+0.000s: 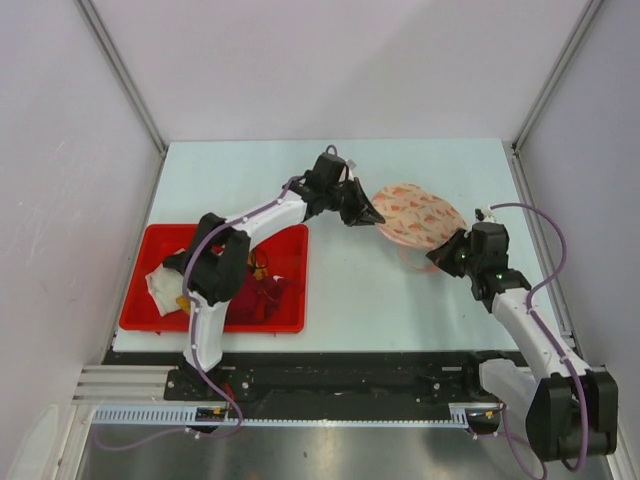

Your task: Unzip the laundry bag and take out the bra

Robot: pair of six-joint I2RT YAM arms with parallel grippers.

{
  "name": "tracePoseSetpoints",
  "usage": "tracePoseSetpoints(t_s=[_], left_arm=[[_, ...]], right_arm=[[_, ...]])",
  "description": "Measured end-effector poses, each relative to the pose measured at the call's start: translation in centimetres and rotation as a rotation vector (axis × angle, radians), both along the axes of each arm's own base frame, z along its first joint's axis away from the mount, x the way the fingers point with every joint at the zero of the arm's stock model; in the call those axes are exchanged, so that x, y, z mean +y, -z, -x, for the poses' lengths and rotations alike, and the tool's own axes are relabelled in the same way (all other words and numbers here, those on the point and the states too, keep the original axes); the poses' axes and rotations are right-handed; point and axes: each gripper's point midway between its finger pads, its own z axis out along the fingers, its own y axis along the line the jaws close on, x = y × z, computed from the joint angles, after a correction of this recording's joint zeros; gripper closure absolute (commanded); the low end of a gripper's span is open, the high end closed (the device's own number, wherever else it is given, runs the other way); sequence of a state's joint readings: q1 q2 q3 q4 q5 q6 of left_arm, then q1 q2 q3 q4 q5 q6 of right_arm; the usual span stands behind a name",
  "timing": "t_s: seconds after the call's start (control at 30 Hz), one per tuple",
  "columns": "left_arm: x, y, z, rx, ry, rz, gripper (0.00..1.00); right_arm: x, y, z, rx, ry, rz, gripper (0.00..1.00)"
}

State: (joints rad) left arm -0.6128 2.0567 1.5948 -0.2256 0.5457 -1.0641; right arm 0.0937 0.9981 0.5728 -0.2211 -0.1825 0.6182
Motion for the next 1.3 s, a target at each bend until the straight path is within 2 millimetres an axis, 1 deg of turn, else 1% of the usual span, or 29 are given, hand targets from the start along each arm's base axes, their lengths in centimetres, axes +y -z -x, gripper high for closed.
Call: tracePoseSetpoints(t_s=[0.1, 0.17, 0.23, 0.3, 0.37, 0.43, 0.47, 0.53, 0.6, 0.63, 0.67, 0.7, 0.77, 0.8, 0.87, 0.9, 1.0, 1.1, 1.17, 1.23, 1.3], left_arm=[[-0.6, -0.5, -0.7, -0.036, 0.037, -0.006, 1.00], [-0.6, -0.2, -0.8, -0.040, 0.050, -0.017, 1.00], [-0.2, 0.4, -0.8, -0.037, 0.051, -0.038, 1.00], [0.6, 0.8, -1.5, -0.039, 0.033, -0.069, 1.00], [2.0, 1.0, -3.0, -0.055, -0.003, -0.099, 1.00], [3.2, 1.3, -4.2, -0.063, -0.036, -0.117, 1.00], [3.9, 1.4, -4.8, -0.068, -0.053, -0.127, 1.00], [5.0, 1.6, -5.4, -0.062, -0.071, -0.140, 1.00], [5.5, 1.6, -5.6, -0.056, -0.072, -0.150, 1.00], [5.4, 1.5, -5.8, -0.061, -0.065, -0.153, 0.98], [5.1, 1.2, -6.2, -0.073, -0.059, -0.151, 0.88], [4.7, 1.0, -6.7, -0.084, -0.051, -0.151, 0.50], [3.6, 0.4, -8.4, -0.132, -0.031, -0.149, 0.11], [3.2, 0.1, -9.2, -0.155, -0.031, -0.153, 0.00], [2.8, -0.2, -10.6, -0.199, -0.031, -0.169, 0.00], [2.8, -0.3, -10.7, -0.209, -0.031, -0.179, 0.00], [3.3, 0.0, -10.4, -0.221, -0.030, -0.217, 0.00], [4.4, 0.7, -8.4, -0.206, -0.022, -0.264, 0.00], [5.0, 0.8, -6.2, -0.190, -0.009, -0.275, 0.00], [5.3, 0.5, -3.4, -0.169, 0.009, -0.272, 0.00], [4.4, 0.0, -0.9, -0.166, 0.032, -0.246, 0.00]], right_arm=[[-0.3, -1.3, 0.4, -0.049, 0.000, 0.023, 1.00], [-0.8, -1.8, 0.8, -0.064, 0.014, 0.044, 1.00], [-1.5, -1.8, 1.5, -0.064, 0.033, 0.066, 1.00], [-2.5, -1.3, 2.1, -0.045, 0.063, 0.086, 1.00], [-3.4, -0.4, 2.8, -0.012, 0.096, 0.099, 1.00], [-3.7, 0.0, 3.0, 0.007, 0.107, 0.101, 1.00], [-3.8, 0.1, 3.1, 0.012, 0.107, 0.100, 1.00], [-3.6, -0.1, 3.0, 0.006, 0.101, 0.092, 1.00], [-3.2, -0.3, 2.9, -0.001, 0.090, 0.076, 1.00], [-3.1, -0.3, 2.9, -0.001, 0.086, 0.072, 1.00], [-2.9, -0.2, 2.9, 0.002, 0.085, 0.065, 1.00], [-2.7, -0.2, 2.9, 0.004, 0.083, 0.059, 1.00], [-1.8, -0.1, 2.9, 0.009, 0.064, 0.049, 1.00], [-1.4, 0.0, 3.0, 0.017, 0.055, 0.044, 1.00], [-0.5, 0.6, 3.3, 0.043, 0.044, 0.035, 1.00], [-0.1, 1.0, 3.5, 0.056, 0.041, 0.031, 1.00], [0.7, 2.1, 4.1, 0.103, 0.048, 0.005, 1.00], [1.3, 2.8, 4.5, 0.126, 0.063, -0.021, 1.00], [1.6, 2.9, 4.5, 0.129, 0.073, -0.037, 1.00], [1.8, 2.9, 4.4, 0.128, 0.084, -0.049, 1.00], [1.9, 2.9, 4.2, 0.126, 0.095, -0.060, 1.00]])
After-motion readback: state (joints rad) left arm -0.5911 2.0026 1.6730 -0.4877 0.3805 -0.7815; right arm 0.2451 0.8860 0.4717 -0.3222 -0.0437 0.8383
